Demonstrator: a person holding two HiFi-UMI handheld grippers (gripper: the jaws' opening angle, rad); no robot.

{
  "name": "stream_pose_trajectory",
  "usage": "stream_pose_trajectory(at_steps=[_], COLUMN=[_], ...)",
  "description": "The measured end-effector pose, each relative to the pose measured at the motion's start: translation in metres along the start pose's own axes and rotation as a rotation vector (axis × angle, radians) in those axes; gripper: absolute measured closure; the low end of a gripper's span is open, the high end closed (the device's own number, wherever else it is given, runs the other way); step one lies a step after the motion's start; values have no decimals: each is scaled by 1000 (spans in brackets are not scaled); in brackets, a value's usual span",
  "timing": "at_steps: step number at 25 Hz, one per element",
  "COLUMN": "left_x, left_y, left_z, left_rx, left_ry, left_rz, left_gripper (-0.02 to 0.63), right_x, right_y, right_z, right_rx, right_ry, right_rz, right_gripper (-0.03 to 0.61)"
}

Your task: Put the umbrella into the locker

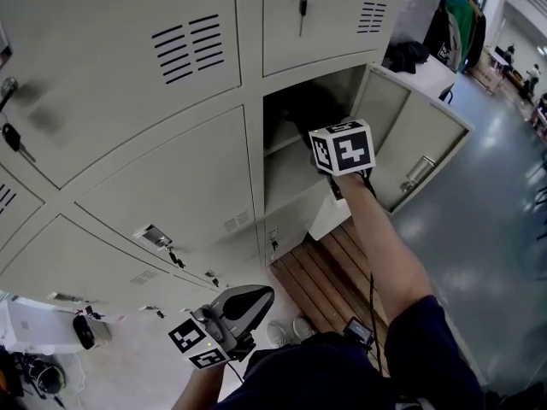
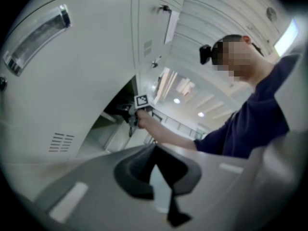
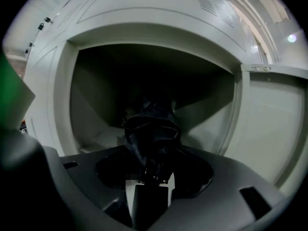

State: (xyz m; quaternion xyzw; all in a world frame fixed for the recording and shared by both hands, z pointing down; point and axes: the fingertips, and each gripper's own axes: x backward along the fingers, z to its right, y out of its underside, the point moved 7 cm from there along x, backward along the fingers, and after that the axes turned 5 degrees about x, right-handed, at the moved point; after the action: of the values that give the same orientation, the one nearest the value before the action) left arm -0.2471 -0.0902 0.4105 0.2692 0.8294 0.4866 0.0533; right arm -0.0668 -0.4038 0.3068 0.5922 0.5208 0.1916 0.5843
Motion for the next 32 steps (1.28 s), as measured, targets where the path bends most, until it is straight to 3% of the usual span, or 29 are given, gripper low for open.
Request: stream_pose_trajectory(at_steps=[13, 24, 32], left_x=[-4, -7, -25], left_y=[-1, -9, -5], left_z=[0, -7, -10], left_rx=[1, -7, 1], left_ry=[-22, -57, -58], left_rz=[2, 12, -1], left_gripper=[614, 614, 614], right_x=[-84, -105, -107], right_y=[-30, -24, -19], right_z=[18, 15, 15], right_rx=[151, 166, 226], right_ry=[134, 102, 27], right_rz=[-137, -145, -184], right_gripper=[368, 367, 354])
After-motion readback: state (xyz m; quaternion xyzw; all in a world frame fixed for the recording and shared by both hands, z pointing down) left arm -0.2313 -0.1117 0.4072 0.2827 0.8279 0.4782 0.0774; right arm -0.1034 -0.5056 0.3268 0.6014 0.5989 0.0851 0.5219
